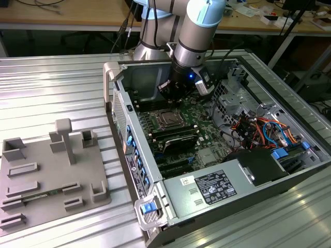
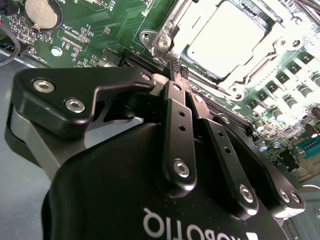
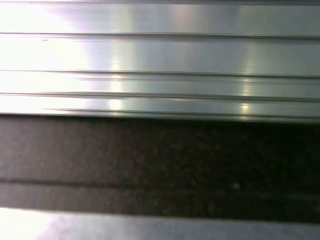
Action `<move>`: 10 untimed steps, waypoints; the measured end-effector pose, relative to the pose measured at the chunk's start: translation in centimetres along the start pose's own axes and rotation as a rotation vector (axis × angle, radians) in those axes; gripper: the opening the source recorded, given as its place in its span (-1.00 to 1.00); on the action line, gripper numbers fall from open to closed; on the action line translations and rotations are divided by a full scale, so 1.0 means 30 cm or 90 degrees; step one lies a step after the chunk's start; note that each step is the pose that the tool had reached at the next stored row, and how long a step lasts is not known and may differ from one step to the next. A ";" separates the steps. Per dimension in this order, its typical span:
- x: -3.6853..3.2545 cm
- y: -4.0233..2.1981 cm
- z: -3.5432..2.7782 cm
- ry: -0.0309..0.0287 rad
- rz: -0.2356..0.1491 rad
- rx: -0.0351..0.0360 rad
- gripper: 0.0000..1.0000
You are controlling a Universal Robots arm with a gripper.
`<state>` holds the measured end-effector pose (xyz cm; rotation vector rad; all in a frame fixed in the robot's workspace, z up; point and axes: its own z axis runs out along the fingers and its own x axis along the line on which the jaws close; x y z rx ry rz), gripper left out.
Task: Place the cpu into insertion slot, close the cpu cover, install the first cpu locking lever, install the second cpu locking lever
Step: 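Install the second cpu locking lever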
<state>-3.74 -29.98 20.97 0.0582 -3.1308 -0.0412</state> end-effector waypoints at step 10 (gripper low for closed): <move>0.001 -0.019 -0.001 0.0000 0.000 0.0000 -0.79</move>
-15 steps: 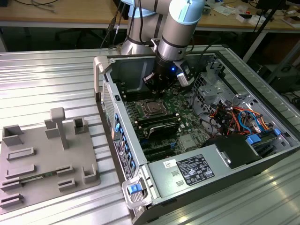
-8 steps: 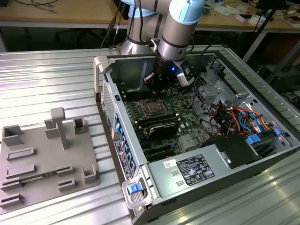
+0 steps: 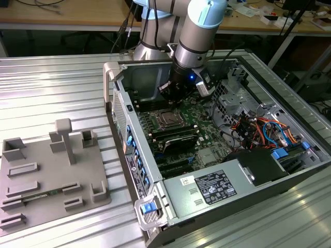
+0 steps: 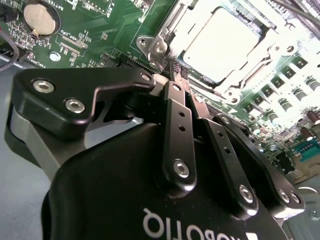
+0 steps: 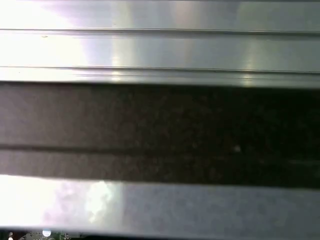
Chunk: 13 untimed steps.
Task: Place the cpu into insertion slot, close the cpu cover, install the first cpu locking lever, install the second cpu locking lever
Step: 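Install the second cpu locking lever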
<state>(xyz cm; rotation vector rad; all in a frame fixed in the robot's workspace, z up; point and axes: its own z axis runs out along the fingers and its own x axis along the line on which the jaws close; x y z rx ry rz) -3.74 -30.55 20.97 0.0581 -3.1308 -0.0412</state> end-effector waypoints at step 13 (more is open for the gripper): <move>-0.005 -0.039 -0.001 0.0000 0.000 0.0000 -0.79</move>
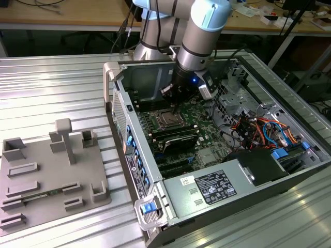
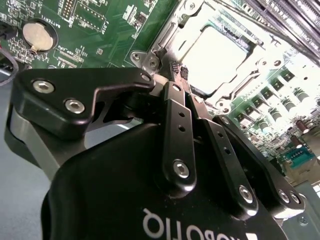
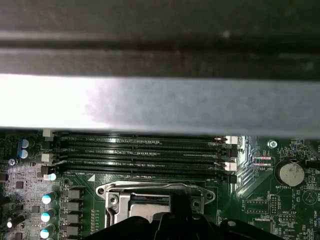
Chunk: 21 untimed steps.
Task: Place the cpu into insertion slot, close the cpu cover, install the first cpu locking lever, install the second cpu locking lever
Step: 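Install the second cpu locking lever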
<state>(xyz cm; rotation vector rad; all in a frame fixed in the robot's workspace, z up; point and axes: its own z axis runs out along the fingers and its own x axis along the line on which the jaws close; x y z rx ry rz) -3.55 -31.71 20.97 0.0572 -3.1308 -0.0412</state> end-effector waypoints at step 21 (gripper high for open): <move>-0.007 -0.005 -0.027 0.0015 0.001 -0.0003 -0.79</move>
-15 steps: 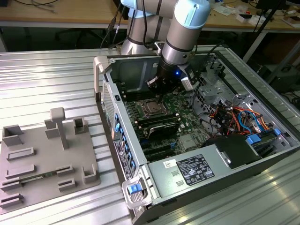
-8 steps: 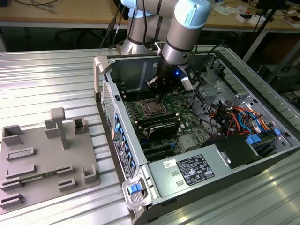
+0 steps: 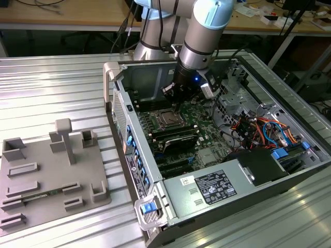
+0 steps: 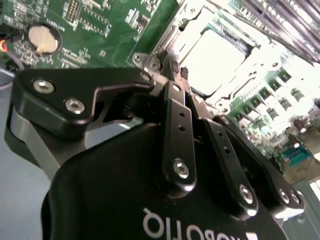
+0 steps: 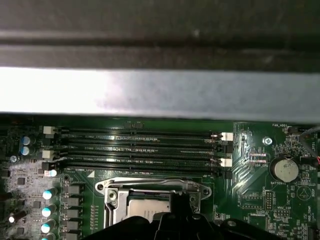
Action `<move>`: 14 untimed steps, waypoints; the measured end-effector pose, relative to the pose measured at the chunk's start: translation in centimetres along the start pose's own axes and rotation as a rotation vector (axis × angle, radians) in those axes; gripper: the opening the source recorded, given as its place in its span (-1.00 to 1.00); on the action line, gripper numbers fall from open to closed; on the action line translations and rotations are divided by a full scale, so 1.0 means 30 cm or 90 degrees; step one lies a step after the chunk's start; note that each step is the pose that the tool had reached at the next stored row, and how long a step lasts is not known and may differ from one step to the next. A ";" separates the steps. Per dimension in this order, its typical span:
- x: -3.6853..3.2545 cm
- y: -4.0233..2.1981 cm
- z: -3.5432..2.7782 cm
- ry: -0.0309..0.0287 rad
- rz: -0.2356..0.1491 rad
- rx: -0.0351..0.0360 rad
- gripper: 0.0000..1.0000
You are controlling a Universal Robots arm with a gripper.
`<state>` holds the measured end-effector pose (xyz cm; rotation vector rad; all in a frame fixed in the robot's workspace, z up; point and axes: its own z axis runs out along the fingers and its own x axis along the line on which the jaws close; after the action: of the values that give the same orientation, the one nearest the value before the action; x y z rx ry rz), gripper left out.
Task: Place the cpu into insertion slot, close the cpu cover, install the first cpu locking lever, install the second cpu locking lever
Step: 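Install the second cpu locking lever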
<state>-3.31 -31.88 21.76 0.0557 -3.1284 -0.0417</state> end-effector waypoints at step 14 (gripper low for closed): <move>0.002 -0.053 -0.041 0.0000 0.000 0.0000 -0.79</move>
<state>-3.31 -33.51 22.94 0.0557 -3.1284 -0.0417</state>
